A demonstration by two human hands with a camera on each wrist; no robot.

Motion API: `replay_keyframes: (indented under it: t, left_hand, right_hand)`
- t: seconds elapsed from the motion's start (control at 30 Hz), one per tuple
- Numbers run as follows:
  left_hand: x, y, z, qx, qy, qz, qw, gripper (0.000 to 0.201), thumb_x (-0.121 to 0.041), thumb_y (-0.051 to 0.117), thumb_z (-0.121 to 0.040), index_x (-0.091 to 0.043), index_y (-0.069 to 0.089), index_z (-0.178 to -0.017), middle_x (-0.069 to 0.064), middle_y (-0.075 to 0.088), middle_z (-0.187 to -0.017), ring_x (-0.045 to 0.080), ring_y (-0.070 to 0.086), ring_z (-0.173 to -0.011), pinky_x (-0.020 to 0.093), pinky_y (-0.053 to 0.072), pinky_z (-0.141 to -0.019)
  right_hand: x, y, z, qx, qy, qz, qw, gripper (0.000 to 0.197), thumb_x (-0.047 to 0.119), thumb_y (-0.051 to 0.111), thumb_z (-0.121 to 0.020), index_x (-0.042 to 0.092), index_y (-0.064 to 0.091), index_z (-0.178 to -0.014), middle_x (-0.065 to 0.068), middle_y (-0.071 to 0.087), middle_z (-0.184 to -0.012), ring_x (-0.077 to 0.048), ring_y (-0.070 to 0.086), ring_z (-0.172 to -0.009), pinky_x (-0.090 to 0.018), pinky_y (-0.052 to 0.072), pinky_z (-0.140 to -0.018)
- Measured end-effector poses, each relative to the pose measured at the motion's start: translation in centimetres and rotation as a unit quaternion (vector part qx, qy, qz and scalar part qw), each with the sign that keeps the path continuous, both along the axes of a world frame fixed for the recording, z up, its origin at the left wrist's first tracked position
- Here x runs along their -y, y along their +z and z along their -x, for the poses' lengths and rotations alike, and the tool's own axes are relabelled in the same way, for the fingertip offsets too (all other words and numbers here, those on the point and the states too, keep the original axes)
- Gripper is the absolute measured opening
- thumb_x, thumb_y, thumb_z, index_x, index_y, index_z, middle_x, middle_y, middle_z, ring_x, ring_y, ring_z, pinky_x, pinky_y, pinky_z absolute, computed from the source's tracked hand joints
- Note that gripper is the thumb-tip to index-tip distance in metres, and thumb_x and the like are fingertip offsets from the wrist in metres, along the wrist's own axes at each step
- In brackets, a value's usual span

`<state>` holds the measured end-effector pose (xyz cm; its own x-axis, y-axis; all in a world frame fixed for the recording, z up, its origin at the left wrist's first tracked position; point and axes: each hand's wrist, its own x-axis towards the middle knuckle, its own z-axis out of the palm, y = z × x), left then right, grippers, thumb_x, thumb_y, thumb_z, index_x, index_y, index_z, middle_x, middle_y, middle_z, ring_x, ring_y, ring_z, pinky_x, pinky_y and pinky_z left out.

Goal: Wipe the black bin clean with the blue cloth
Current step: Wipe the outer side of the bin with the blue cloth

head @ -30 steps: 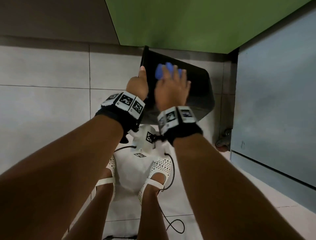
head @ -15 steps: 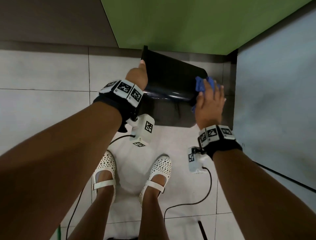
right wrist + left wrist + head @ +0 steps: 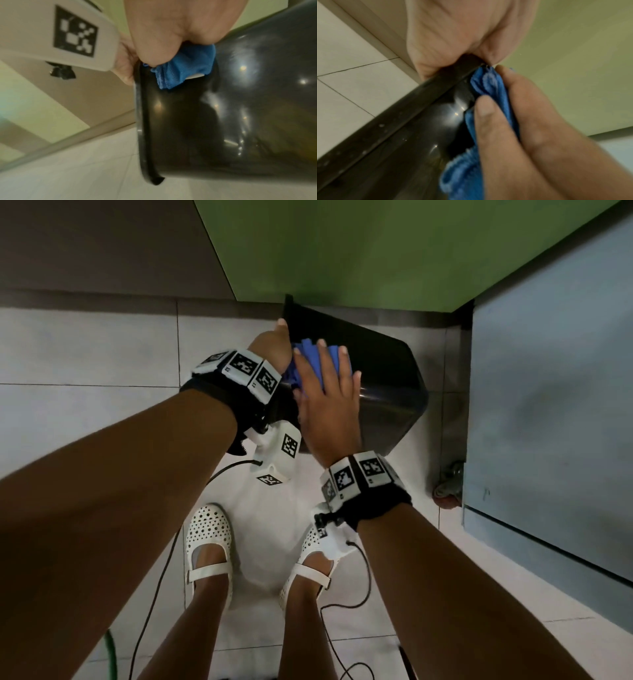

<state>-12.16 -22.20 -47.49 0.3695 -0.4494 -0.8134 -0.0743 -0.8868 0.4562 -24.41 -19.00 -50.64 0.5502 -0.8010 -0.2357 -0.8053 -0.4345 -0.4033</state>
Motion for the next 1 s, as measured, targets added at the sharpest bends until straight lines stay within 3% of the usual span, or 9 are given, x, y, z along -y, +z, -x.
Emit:
replay_keyframes:
  t: [0.13, 0.37, 0.47, 0.53, 0.6, 0.67, 0.73, 0.87, 1.0]
  left_hand:
    - [0.2, -0.2, -0.1, 0.027, -0.040, -0.011, 0.999, 0.055, -0.033, 0.011, -0.103, 0.001, 0.035, -0.140, 0.021, 0.040, -0.144, 0.032, 0.040, -0.133, 0.036, 0.033, -0.108]
    - [0.5, 0.1, 0.3, 0.047, -0.016, -0.022, 0.998, 0.064, -0.043, 0.012, -0.101, 0.003, 0.039, -0.137, 0.020, 0.042, -0.143, 0.030, 0.040, -0.132, 0.031, 0.030, -0.107]
    - [-0.5, -0.7, 0.5, 0.011, 0.031, 0.034, 0.999, 0.061, -0.057, 0.026, -0.094, -0.009, 0.062, -0.100, 0.013, 0.058, -0.099, 0.024, 0.056, -0.092, 0.034, 0.039, -0.088]
    - [-1.9, -1.2, 0.6, -0.013, 0.073, 0.094, 0.993, 0.049, -0.060, 0.045, -0.086, -0.016, 0.051, -0.066, 0.010, 0.053, -0.078, 0.019, 0.052, -0.073, 0.041, 0.047, -0.082]
    - [-3.2, -1.5, 1.1, -0.005, 0.071, 0.121, 0.990, 0.047, -0.057, 0.050, -0.086, -0.013, 0.049, -0.068, 0.010, 0.051, -0.074, 0.018, 0.051, -0.070, 0.034, 0.051, -0.075]
    - [-3.6, -1.9, 1.7, 0.020, 0.056, 0.116, 0.991, 0.050, -0.055, 0.042, -0.090, -0.012, 0.045, -0.067, 0.006, 0.046, -0.067, 0.013, 0.045, -0.061, 0.021, 0.040, -0.060]
    - [-3.6, -2.1, 2.1, 0.035, 0.065, 0.114, 0.991, 0.053, -0.055, 0.038, -0.092, -0.014, 0.037, -0.058, 0.002, 0.041, -0.061, 0.012, 0.041, -0.057, 0.020, 0.035, -0.058]
    - [-3.2, -2.4, 2.2, 0.031, 0.097, 0.126, 0.987, 0.051, -0.053, 0.040, -0.092, -0.013, 0.051, -0.061, 0.009, 0.059, -0.074, 0.021, 0.054, -0.073, 0.030, 0.046, -0.074]
    - [-3.3, -2.3, 1.7, 0.023, 0.100, 0.143, 0.984, 0.048, -0.048, 0.040, -0.095, -0.019, 0.053, -0.059, -0.002, 0.056, -0.063, 0.010, 0.052, -0.061, 0.019, 0.042, -0.060]
  right_hand:
    - [1.4, 0.1, 2.5, -0.023, 0.019, -0.003, 1.000, 0.053, 0.027, 0.039, -0.096, 0.027, 0.020, -0.146, -0.006, 0.012, -0.157, -0.030, 0.001, -0.145, -0.051, 0.000, -0.114]
    - [3.7, -0.5, 9.2, -0.029, -0.166, -0.040, 0.985, 0.050, 0.020, 0.038, -0.097, 0.021, 0.025, -0.145, -0.009, 0.012, -0.156, -0.032, -0.001, -0.144, -0.053, 0.011, -0.117]
    - [3.8, -0.7, 9.0, 0.002, -0.195, -0.026, 0.980, 0.044, 0.018, 0.036, -0.098, 0.016, 0.032, -0.142, -0.010, 0.017, -0.155, -0.034, 0.002, -0.144, -0.045, 0.011, -0.118]
    - [4.2, -0.7, 8.6, 0.021, -0.203, -0.023, 0.979, 0.043, 0.016, 0.036, -0.097, 0.014, 0.035, -0.140, -0.011, 0.021, -0.154, -0.034, 0.003, -0.144, -0.042, 0.010, -0.117]
    - [4.5, -0.6, 8.3, 0.018, -0.208, -0.021, 0.978, 0.043, 0.016, 0.036, -0.097, 0.014, 0.035, -0.140, -0.011, 0.023, -0.153, -0.034, 0.005, -0.144, -0.042, 0.010, -0.118]
    - [4.5, -0.5, 7.6, -0.007, -0.231, -0.020, 0.973, 0.042, 0.018, 0.036, -0.097, 0.016, 0.035, -0.140, -0.010, 0.023, -0.153, -0.033, 0.005, -0.144, -0.046, 0.010, -0.119]
    - [4.3, -0.1, 6.0, -0.022, -0.254, -0.021, 0.967, 0.042, 0.020, 0.036, -0.097, 0.021, 0.036, -0.139, -0.009, 0.023, -0.154, -0.032, 0.005, -0.144, -0.052, 0.009, -0.117]
    - [1.7, 0.5, 0.5, 0.002, -0.145, -0.021, 0.989, 0.046, 0.020, 0.038, -0.097, 0.026, 0.031, -0.142, -0.004, 0.020, -0.155, -0.028, 0.004, -0.145, -0.054, 0.002, -0.115]
    - [0.0, 0.5, -1.7, 0.051, -0.076, -0.020, 0.996, 0.045, 0.025, 0.036, -0.098, 0.022, 0.032, -0.142, -0.006, 0.023, -0.154, -0.029, 0.006, -0.145, -0.052, 0.001, -0.115]
